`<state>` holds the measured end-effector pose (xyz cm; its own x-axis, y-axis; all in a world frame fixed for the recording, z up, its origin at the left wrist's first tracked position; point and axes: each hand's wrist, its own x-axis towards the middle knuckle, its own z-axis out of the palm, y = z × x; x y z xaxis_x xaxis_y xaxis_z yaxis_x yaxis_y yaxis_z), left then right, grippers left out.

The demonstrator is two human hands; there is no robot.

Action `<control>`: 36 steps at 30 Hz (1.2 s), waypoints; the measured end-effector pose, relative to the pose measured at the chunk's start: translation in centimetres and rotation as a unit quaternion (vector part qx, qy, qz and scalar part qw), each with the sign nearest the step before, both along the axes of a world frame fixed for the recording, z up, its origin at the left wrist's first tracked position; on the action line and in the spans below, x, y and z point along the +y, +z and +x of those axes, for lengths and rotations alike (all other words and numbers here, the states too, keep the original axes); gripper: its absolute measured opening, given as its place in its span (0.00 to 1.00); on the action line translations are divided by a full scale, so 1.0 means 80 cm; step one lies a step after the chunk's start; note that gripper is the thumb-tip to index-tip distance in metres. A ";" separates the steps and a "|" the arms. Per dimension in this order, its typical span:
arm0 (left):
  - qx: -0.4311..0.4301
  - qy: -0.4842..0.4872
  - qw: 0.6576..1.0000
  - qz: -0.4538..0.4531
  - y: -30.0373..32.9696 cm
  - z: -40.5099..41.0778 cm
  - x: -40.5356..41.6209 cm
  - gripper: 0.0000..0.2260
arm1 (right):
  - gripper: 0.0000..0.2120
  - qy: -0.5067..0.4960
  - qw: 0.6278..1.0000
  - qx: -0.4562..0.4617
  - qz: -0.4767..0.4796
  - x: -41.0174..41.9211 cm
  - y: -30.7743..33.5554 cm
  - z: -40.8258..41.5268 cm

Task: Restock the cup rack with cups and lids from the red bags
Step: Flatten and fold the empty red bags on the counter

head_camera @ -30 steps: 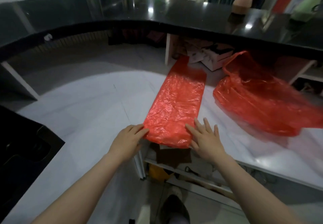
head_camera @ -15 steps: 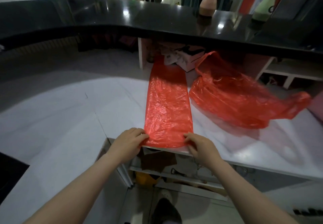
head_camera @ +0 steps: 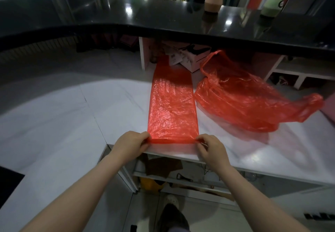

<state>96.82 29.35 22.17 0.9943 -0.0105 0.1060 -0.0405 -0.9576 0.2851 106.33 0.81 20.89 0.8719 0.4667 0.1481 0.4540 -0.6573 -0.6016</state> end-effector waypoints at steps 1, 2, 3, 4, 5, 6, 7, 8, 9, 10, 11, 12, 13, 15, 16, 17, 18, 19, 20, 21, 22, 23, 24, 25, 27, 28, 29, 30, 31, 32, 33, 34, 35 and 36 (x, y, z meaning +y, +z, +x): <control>-0.004 0.026 0.999 -0.022 -0.002 0.000 0.000 0.08 | 0.06 -0.005 1.000 0.006 0.003 0.001 -0.001 0.001; -0.008 0.048 0.998 -0.045 -0.004 0.001 -0.002 0.07 | 0.06 -0.010 1.000 0.011 0.003 0.002 -0.001 0.003; -0.007 0.065 0.996 -0.066 -0.005 0.001 -0.003 0.06 | 0.05 -0.015 1.000 0.012 0.006 0.004 -0.002 0.005; -0.002 0.080 0.993 -0.089 -0.005 0.002 -0.006 0.06 | 0.05 -0.020 1.000 0.014 0.012 0.006 -0.003 0.007; 0.004 0.096 0.988 -0.117 -0.006 0.002 -0.008 0.06 | 0.05 -0.026 0.999 0.019 0.019 0.008 -0.004 0.009; 0.005 0.115 0.982 -0.150 -0.005 0.003 -0.011 0.06 | 0.05 -0.034 0.999 0.028 0.025 0.011 -0.005 0.011; 0.002 0.137 0.974 -0.182 -0.005 0.005 -0.013 0.06 | 0.04 -0.046 0.998 0.039 0.031 0.014 -0.006 0.013; -0.003 0.158 0.966 -0.205 -0.004 0.007 -0.016 0.06 | 0.03 -0.063 0.996 0.050 0.040 0.017 -0.006 0.015; -0.005 0.175 0.960 -0.218 -0.004 0.010 -0.018 0.07 | 0.02 -0.080 0.994 0.061 0.049 0.020 -0.007 0.018; -0.005 0.189 0.956 -0.226 -0.004 0.013 -0.021 0.08 | 0.02 -0.093 0.992 0.069 0.054 0.023 -0.008 0.020; -0.004 0.202 0.951 -0.233 -0.005 0.015 -0.024 0.10 | 0.02 -0.101 0.991 0.074 0.052 0.025 -0.010 0.022; -0.005 0.215 0.947 -0.238 -0.005 0.017 -0.026 0.11 | 0.02 -0.105 0.991 0.075 0.046 0.027 -0.012 0.023; -0.005 0.227 0.943 -0.242 -0.006 0.019 -0.028 0.12 | 0.01 -0.108 0.991 0.072 0.041 0.029 -0.013 0.024; -0.004 0.245 0.938 -0.245 -0.008 0.021 -0.030 0.13 | 0.01 -0.114 0.991 0.062 0.036 0.030 -0.017 0.023; -0.006 0.248 0.937 -0.245 -0.009 0.021 -0.031 0.13 | 0.01 -0.116 0.991 0.059 0.036 0.030 -0.018 0.022; -0.008 0.249 0.937 -0.246 -0.010 0.021 -0.032 0.13 | 0.02 -0.117 0.991 0.058 0.037 0.030 -0.018 0.021; -0.012 0.248 0.937 -0.246 -0.012 0.020 -0.033 0.13 | 0.02 -0.117 0.991 0.058 0.039 0.030 -0.019 0.021; -0.015 0.247 0.937 -0.247 -0.013 0.020 -0.034 0.12 | 0.02 -0.115 0.991 0.056 0.042 0.029 -0.019 0.021; -0.017 0.248 0.937 -0.247 -0.014 0.019 -0.036 0.12 | 0.01 -0.115 0.991 0.053 0.043 0.028 -0.020 0.022; -0.018 0.248 0.937 -0.245 -0.015 0.019 -0.037 0.11 | 0.00 -0.115 0.991 0.051 0.043 0.028 -0.019 0.023; -0.017 0.251 0.937 -0.243 -0.014 0.020 -0.037 0.11 | 0.01 -0.115 0.991 0.049 0.038 0.028 -0.018 0.024; -0.017 0.254 0.936 -0.245 -0.013 0.021 -0.038 0.10 | 0.02 -0.113 0.992 0.049 0.027 0.028 -0.018 0.024; -0.021 0.257 0.933 -0.251 -0.012 0.021 -0.039 0.09 | 0.03 -0.110 0.993 0.048 0.015 0.029 -0.017 0.024; -0.030 0.256 0.930 -0.264 -0.012 0.020 -0.041 0.09 | 0.03 -0.105 0.993 0.047 0.005 0.029 -0.017 0.023; -0.048 0.236 0.921 -0.306 -0.013 0.015 -0.043 0.07 | 0.03 -0.093 0.995 0.041 0.002 0.027 -0.015 0.020; -0.047 0.221 0.918 -0.327 -0.014 0.012 -0.043 0.05 | 0.03 -0.087 0.996 0.035 0.006 0.025 -0.015 0.018; -0.037 0.204 0.919 -0.336 -0.014 0.009 -0.042 0.04 | 0.03 -0.081 0.996 0.028 0.009 0.024 -0.014 0.017; -0.023 0.188 0.925 -0.331 -0.015 0.007 -0.040 0.04 | 0.03 -0.077 0.997 0.024 0.007 0.023 -0.013 0.016; -0.009 0.176 0.932 -0.316 -0.016 0.007 -0.037 0.03 | 0.03 -0.072 0.997 0.020 0.002 0.022 -0.013 0.015; 0.001 0.170 0.939 -0.300 -0.017 0.007 -0.035 0.03 | 0.05 -0.068 0.998 0.015 -0.003 0.022 -0.012 0.015; 0.006 0.173 0.941 -0.289 -0.017 0.009 -0.034 0.03 | 0.06 -0.066 0.998 0.008 -0.005 0.022 -0.011 0.014; 0.006 0.181 0.942 -0.284 -0.018 0.010 -0.035 0.03 | 0.07 -0.064 0.998 0.001 -0.005 0.023 -0.011 0.014; 0.001 0.191 0.942 -0.277 -0.018 0.010 -0.036 0.04 | 0.07 -0.063 0.998 -0.002 -0.004 0.024 -0.011 0.014; -0.007 0.198 0.944 -0.265 -0.018 0.011 -0.038 0.04 | 0.07 -0.064 0.998 0.000 -0.004 0.025 -0.010 0.014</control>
<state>97.72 26.32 20.71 0.9078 0.4193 0.0058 0.2822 -0.6212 0.7311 107.47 2.78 20.05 0.9245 0.3528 0.1444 0.3658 -0.7143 -0.5966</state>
